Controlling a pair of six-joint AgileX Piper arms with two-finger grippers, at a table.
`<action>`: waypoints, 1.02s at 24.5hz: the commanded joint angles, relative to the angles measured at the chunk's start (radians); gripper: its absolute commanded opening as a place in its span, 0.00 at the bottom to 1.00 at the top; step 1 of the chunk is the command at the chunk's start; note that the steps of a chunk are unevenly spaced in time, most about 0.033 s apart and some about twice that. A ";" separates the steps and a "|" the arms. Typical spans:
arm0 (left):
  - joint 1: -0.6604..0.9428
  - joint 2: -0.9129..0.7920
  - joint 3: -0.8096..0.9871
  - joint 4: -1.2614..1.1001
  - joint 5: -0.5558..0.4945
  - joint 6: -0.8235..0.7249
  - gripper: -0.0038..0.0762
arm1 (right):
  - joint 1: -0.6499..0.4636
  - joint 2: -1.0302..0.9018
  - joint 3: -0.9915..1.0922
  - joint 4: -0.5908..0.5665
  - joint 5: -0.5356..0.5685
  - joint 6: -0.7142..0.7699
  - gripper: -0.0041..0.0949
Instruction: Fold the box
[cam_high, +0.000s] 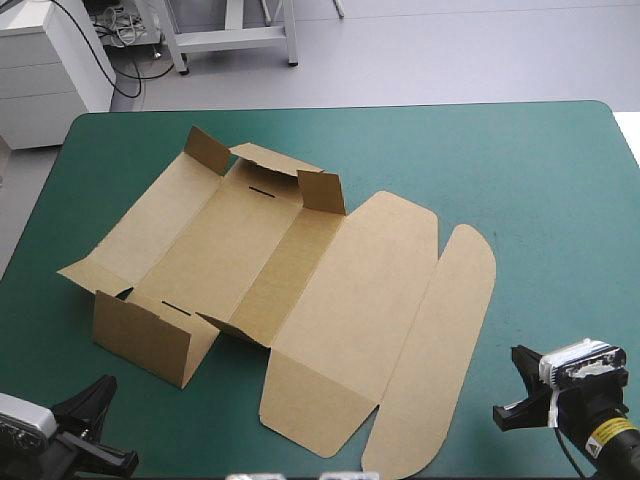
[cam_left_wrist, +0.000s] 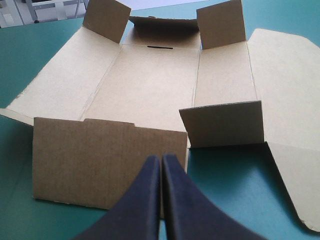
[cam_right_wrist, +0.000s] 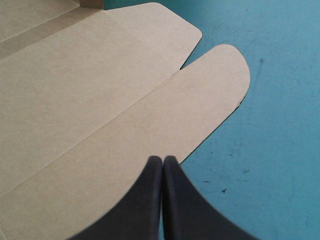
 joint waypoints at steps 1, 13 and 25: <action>-0.003 -0.011 -0.020 0.000 -0.075 0.000 0.04 | 0.000 0.009 -0.024 -0.008 -0.068 -0.001 0.02; -0.003 -0.011 -0.020 -0.015 -0.075 0.000 0.04 | 0.000 0.009 -0.024 -0.008 -0.070 -0.095 0.24; -0.003 -0.011 -0.020 -0.011 -0.075 0.000 0.04 | 0.000 0.009 -0.026 -0.008 -0.096 -0.149 0.77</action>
